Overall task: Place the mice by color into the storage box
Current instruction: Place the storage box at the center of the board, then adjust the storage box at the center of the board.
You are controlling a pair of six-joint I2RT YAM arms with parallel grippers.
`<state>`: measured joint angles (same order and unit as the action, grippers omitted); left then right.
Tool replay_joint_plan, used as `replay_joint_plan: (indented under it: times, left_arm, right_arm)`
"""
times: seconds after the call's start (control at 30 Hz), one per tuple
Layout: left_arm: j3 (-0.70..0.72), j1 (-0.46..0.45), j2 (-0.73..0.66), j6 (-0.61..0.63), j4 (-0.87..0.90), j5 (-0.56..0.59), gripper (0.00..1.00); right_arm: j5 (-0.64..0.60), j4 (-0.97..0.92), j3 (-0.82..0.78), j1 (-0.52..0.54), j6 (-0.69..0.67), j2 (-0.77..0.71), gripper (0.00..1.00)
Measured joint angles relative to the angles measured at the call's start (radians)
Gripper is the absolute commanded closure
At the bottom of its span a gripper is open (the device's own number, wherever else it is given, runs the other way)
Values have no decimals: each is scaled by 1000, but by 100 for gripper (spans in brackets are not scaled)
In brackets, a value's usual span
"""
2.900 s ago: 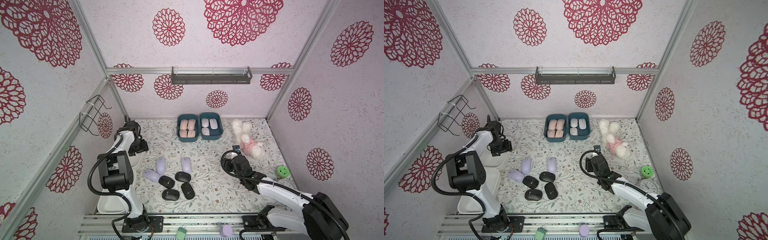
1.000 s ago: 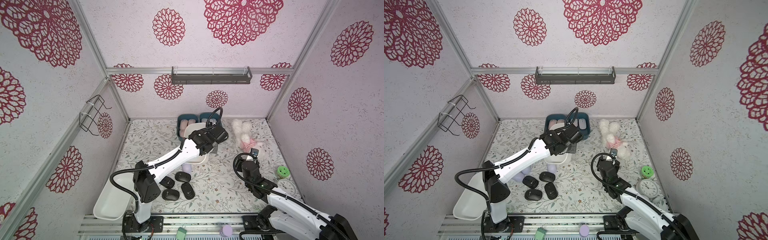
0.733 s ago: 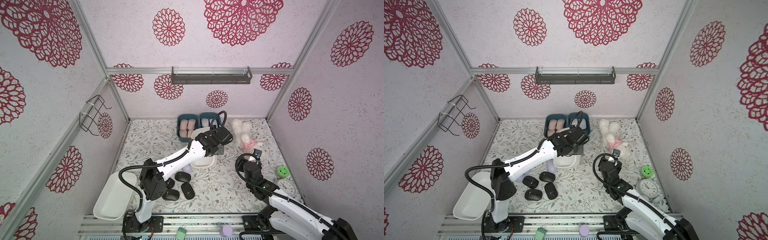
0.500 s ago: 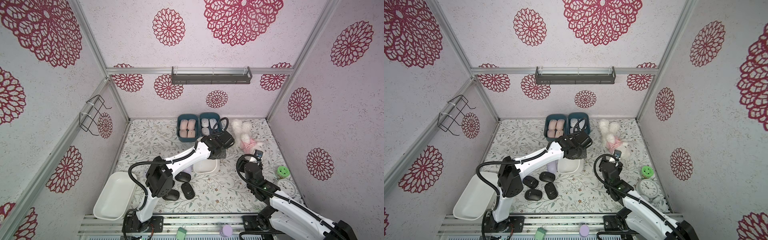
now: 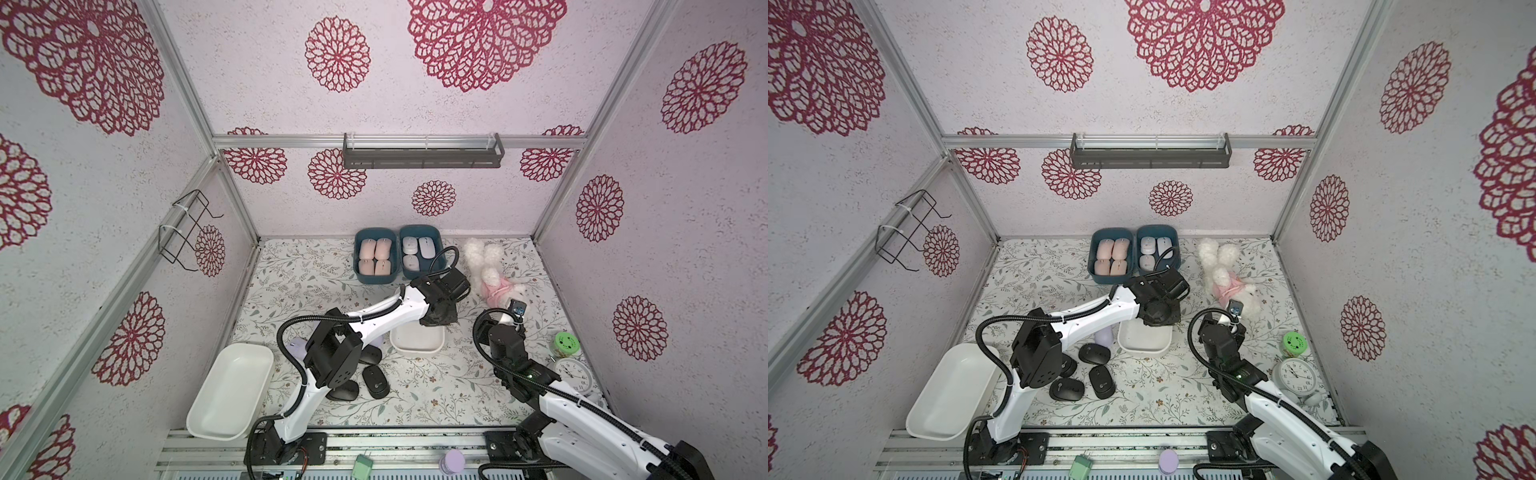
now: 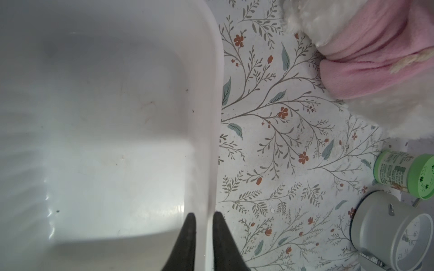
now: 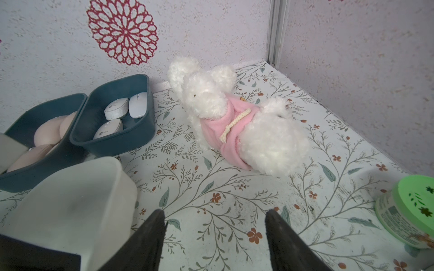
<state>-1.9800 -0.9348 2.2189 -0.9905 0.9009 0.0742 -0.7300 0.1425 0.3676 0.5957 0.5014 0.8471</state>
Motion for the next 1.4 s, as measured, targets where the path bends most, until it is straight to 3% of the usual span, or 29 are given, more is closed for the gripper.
replay_joint_plan:
  times: [0.17,0.53,0.63,0.73,1.0,1.07,1.27,1.4]
  left_arm:
    - [-7,13,0,2,-11,-37,49]
    - [-16,26,-78,105,-10,22,22]
    - [-15,29,-167,163,-6,74,13]
    - [3,33,-277,236,-16,135,0]
    - [137,44,-520,433,-124,329,3]
    - [193,47,-564,477,-168,389,3]
    - [428,66,-718,564,-344,595,3]
    - [542,153,-808,556,-402,607,3]
  right_arm:
    - [1,1,0,-3,0,4,30]
    - [14,13,0,-5,-3,16,24]
    - [31,27,0,-6,-4,36,19]
    - [45,45,0,-7,-6,64,1]
    - [42,70,0,-7,0,136,1]
    - [42,76,1,-7,0,150,5]
    - [87,39,65,-9,-18,209,43]
    - [126,-8,147,-9,-29,238,44]
